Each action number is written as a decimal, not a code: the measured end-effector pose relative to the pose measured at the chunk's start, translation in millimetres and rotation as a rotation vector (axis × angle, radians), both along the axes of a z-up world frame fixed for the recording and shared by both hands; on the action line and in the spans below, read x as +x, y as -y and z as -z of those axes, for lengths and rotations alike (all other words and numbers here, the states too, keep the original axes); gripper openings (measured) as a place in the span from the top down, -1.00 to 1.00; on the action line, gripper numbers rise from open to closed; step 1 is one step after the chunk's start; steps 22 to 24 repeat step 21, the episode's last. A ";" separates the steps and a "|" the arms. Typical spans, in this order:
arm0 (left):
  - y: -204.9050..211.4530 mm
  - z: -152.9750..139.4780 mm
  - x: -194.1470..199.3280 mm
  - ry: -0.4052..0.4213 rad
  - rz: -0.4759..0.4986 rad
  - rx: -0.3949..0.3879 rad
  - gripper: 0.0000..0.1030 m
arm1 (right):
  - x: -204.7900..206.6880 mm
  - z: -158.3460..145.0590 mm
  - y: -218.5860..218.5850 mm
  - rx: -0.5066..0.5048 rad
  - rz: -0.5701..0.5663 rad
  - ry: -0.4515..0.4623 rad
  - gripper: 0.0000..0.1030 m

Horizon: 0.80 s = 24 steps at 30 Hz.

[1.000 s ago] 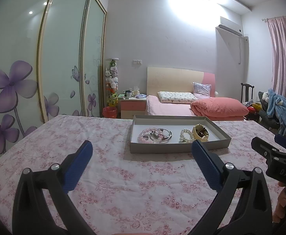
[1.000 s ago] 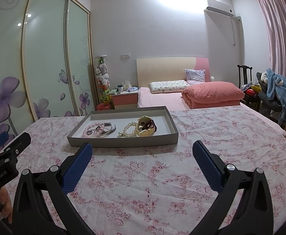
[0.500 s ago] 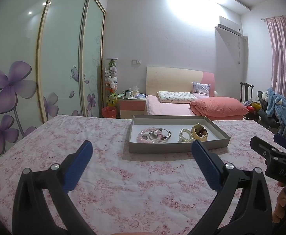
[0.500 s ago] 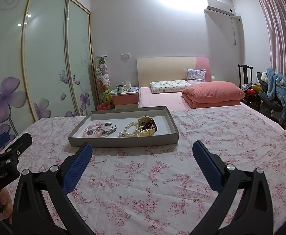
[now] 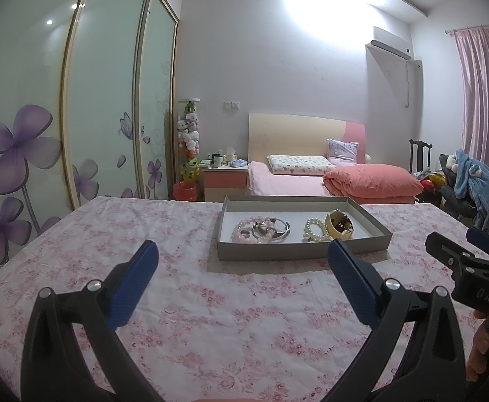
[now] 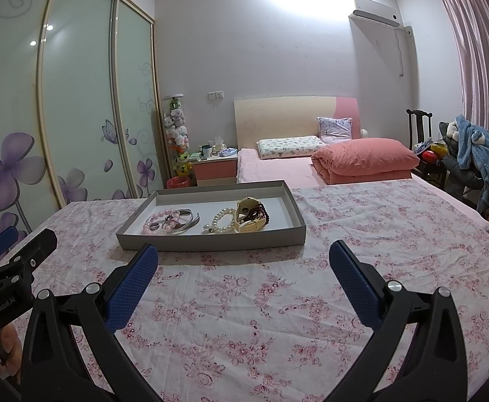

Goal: Organize jewelry

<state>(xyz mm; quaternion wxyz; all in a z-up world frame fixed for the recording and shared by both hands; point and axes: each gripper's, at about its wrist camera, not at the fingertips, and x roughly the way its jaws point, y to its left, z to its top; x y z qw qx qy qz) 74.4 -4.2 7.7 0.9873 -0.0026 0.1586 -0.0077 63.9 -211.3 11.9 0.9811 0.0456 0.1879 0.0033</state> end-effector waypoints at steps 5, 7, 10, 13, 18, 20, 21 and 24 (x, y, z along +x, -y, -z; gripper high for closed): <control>0.9 -0.3 -0.3 -0.002 0.004 0.001 -0.91 | -0.7 0.1 -1.0 0.001 0.000 0.000 -0.97; 0.7 -0.4 -0.2 -0.001 0.003 0.000 -0.91 | -1.4 0.1 -2.3 0.002 0.000 -0.001 -0.97; 0.8 -0.5 -0.5 0.000 0.001 -0.002 -0.91 | -1.4 -0.1 -2.2 0.001 0.000 0.000 -0.97; 0.2 0.1 0.2 -0.002 0.000 0.000 -0.91 | -0.5 -0.1 -0.5 0.001 0.000 0.000 -0.97; -1.1 1.0 -0.3 -0.006 0.002 -0.004 -0.91 | -0.5 -0.3 -0.2 0.001 0.000 0.000 -0.97; -1.2 0.8 -0.1 -0.005 0.002 -0.004 -0.91 | -0.6 -0.3 -0.2 0.002 0.000 0.000 -0.97; -1.2 0.9 -0.3 -0.005 0.002 -0.004 -0.91 | -1.0 -0.3 -1.0 0.002 0.000 0.000 -0.97; -1.2 0.9 -0.3 -0.005 0.002 -0.004 -0.91 | -1.0 -0.3 -1.0 0.002 0.000 0.000 -0.97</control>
